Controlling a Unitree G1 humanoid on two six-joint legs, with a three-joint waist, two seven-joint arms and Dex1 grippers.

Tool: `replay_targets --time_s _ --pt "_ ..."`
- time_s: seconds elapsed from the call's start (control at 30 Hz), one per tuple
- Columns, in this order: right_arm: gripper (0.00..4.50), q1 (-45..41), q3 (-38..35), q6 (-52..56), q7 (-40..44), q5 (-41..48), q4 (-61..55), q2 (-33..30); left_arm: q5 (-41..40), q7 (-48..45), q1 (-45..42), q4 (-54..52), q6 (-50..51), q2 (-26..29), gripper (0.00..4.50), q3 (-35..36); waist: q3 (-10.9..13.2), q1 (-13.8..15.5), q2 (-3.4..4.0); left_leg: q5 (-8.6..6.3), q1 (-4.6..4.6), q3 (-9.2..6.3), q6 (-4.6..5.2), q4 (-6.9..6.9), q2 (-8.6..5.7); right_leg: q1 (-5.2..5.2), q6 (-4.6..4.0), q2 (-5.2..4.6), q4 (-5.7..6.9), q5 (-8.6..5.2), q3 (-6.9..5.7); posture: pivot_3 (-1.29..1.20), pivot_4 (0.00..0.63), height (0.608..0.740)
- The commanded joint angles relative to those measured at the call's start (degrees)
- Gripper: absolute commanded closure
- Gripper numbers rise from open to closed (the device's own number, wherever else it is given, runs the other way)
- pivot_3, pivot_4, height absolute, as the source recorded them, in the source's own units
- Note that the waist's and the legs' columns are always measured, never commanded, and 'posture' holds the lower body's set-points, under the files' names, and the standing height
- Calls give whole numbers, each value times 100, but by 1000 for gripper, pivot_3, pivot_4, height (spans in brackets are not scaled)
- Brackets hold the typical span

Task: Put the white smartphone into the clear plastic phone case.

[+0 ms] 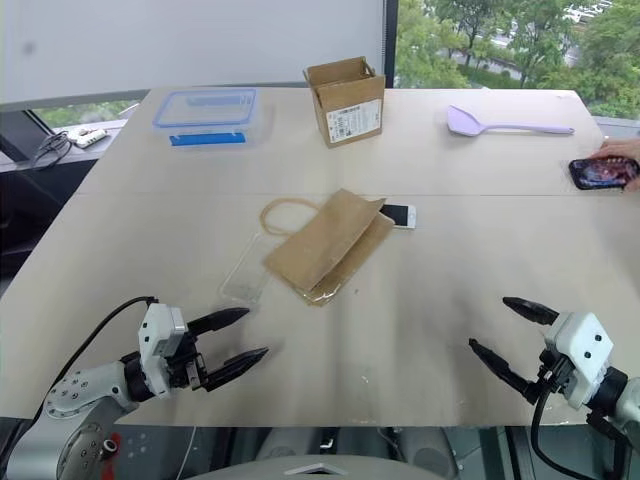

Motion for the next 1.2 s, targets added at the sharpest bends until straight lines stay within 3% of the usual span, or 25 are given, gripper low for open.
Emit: replay_targets --time_s 0.03,0.13,0.27,0.53,0.77,1.07,1.2 --pt "0 50 57 -300 68 -74 -238 19 -56 156 -566 -171 55 -1 100 -109 2 16 4 0 0 0 0 0 0 0 0 0 0 0 0 0 150 740" --pt "0 25 231 -385 163 -23 -664 -59 -196 789 -1788 -638 859 77 100 -340 6 123 5 2 -6 2 1 12 12 6 9 -8 6 -5 -42 0 150 740" --pt "0 32 248 -349 266 46 -768 -165 292 1030 -2382 -992 1334 444 100 -805 -1 25 7 2 3 39 2 25 23 21 29 -7 13 10 -23 0 150 740" --pt "0 204 136 -274 279 88 -1033 -236 1245 872 -2787 -799 720 606 100 -1638 3 5 1 -2 2 66 8 14 24 8 21 -7 11 16 -4 0 150 740" --pt "0 407 10 -393 484 349 -1323 -269 2152 1123 -3339 76 142 278 100 -2208 5 8 -2 -2 4 67 8 17 24 12 33 -7 13 10 -6 0 150 740" --pt "0 137 176 69 143 847 -1786 -323 2257 1072 -3416 436 -101 112 4334 -2227 7 5 -6 -2 3 70 9 17 25 10 24 -8 17 17 -6 0 150 740" --pt "0 -243 386 282 -32 1032 -1828 -350 2012 1388 -3382 473 200 -44 4436 -1788 7 3 -7 -2 3 70 9 22 26 10 24 -8 23 17 -6 0 150 740"
